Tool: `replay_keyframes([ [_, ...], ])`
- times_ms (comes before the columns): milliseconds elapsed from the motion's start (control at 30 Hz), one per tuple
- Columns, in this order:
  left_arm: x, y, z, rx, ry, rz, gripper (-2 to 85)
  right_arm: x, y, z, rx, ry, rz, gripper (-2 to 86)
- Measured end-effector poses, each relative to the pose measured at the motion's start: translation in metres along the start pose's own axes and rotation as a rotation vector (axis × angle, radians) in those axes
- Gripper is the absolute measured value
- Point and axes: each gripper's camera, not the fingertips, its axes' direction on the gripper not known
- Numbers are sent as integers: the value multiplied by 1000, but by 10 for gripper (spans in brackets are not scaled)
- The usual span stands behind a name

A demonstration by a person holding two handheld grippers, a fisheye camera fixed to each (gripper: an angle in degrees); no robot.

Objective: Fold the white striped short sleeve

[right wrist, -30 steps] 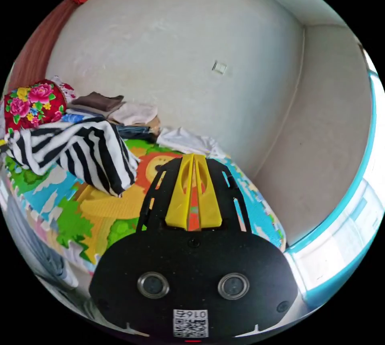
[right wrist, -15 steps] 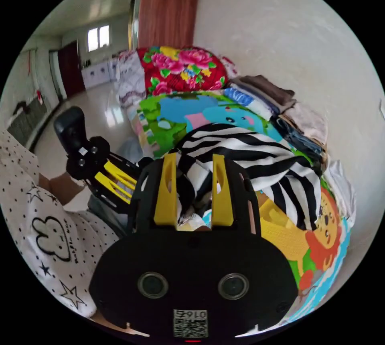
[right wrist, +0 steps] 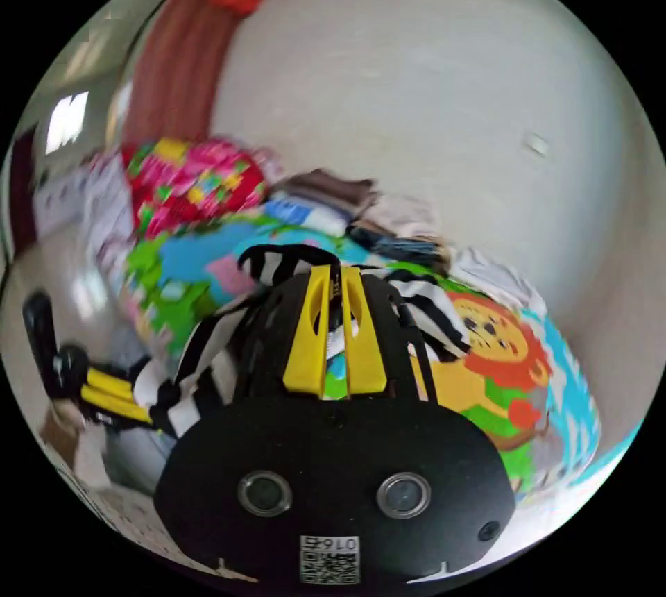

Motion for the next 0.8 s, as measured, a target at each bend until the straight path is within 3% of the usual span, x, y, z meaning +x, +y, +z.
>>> replay_keyframes([
  [67, -6, -1, -5, 10, -21, -1, 11, 109, 58, -52, 178, 140, 484, 14],
  [167, -13, -8, -12, 81, 115, 33, -2, 214, 178, -113, 338, 141, 999, 14],
  [233, -14, -16, -12, 106, 193, 68, -6, 242, 237, -139, 383, 129, 1123, 14],
  [333, -27, -29, -22, 146, 202, 105, -4, 265, 286, -164, 276, 253, 1099, 13],
  [467, -81, -50, -35, 162, 67, -115, 18, 287, 328, -181, 225, 214, 1041, 12],
  [600, -134, -62, -14, 38, -34, -360, 55, 296, 355, -190, 256, 237, 1026, 12],
  [800, -143, -77, 30, -106, -81, -333, 44, 307, 375, -183, 214, 238, 940, 11],
])
